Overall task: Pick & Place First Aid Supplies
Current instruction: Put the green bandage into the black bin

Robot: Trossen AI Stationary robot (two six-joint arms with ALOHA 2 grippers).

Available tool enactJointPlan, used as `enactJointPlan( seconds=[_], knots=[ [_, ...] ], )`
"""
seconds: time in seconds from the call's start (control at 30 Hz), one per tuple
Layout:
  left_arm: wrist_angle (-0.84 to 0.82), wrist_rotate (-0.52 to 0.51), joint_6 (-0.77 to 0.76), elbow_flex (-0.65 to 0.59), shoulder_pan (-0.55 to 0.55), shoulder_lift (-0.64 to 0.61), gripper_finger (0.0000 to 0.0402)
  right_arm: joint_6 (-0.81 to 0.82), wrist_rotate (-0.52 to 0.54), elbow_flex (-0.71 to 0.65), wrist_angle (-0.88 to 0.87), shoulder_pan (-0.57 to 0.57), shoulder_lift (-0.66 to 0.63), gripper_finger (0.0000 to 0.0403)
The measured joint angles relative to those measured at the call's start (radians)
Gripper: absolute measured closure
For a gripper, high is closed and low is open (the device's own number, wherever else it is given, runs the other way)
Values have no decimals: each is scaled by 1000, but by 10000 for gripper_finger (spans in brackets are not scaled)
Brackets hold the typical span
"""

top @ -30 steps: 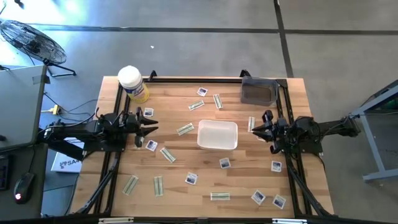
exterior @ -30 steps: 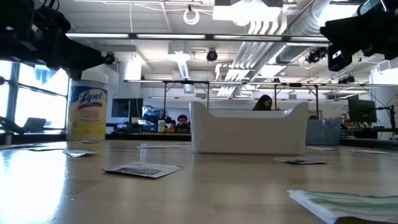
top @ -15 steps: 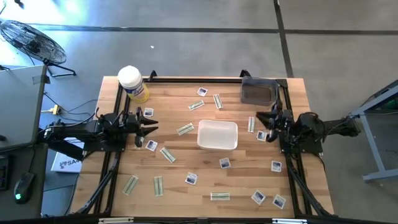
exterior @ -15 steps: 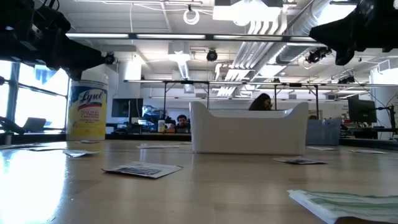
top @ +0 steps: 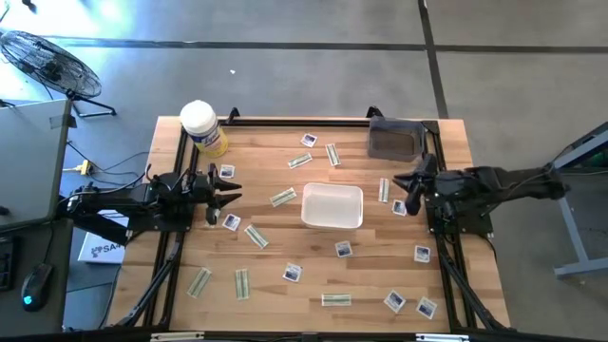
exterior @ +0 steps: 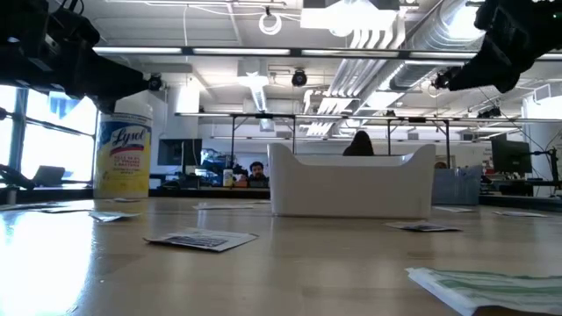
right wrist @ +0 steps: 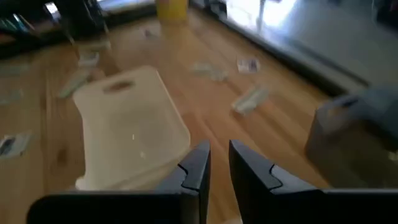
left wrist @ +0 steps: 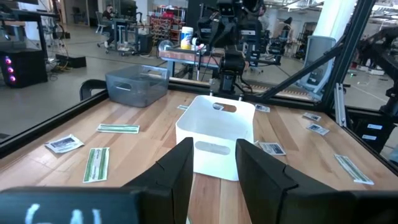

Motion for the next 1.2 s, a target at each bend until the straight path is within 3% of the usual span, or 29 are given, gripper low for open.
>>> enactJointPlan(
  seconds=[0.13,0.23,0.43,0.8,1.03,1.2],
  knots=[
    [0,0,0,0,0,0,283,164,-43,80,-226,0,138,350],
    [0,0,0,0,0,0,283,147,-53,106,-292,0,228,350],
    [0,0,0,0,0,0,283,82,-65,100,-174,-5,336,350],
    [0,0,0,0,0,0,283,-7,-180,31,-102,-80,467,343],
    [0,0,0,0,0,0,283,-88,-320,-56,23,-173,538,286],
    [0,0,0,0,0,0,283,-135,-320,-92,130,-239,612,247]
  ],
)
